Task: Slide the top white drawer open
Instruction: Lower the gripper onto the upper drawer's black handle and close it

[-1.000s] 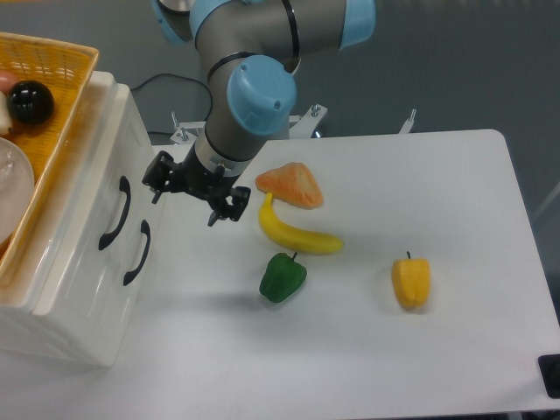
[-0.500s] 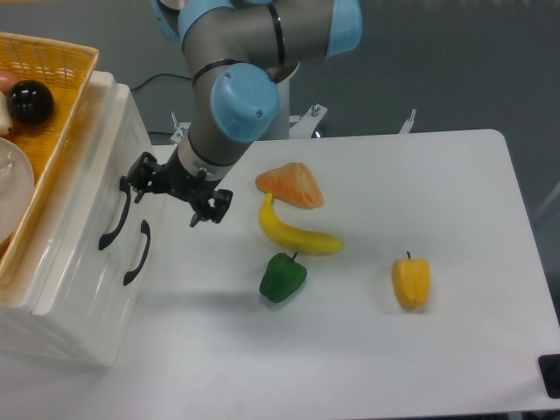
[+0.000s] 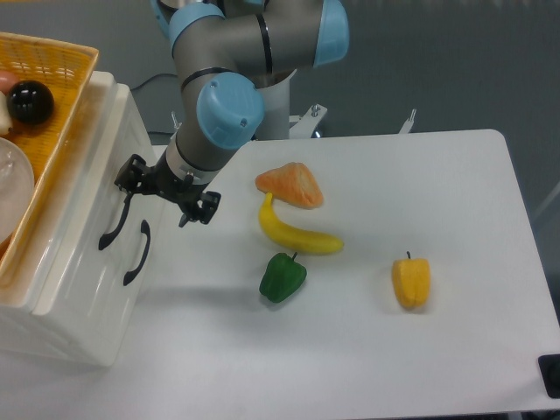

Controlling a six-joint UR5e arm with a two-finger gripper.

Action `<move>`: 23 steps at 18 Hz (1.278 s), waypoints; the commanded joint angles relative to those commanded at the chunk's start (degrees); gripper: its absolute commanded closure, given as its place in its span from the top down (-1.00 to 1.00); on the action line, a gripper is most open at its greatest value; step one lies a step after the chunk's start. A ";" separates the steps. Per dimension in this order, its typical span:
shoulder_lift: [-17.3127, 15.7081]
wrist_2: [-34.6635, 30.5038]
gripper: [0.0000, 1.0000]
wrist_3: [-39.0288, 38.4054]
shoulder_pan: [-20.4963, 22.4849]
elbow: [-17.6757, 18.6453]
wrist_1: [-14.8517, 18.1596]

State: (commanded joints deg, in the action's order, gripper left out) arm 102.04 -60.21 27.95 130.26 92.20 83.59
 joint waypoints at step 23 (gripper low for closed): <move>2.02 -0.17 0.92 -1.58 -2.20 0.09 -1.50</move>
State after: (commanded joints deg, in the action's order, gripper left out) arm 104.06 -60.38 26.37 128.06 92.29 82.09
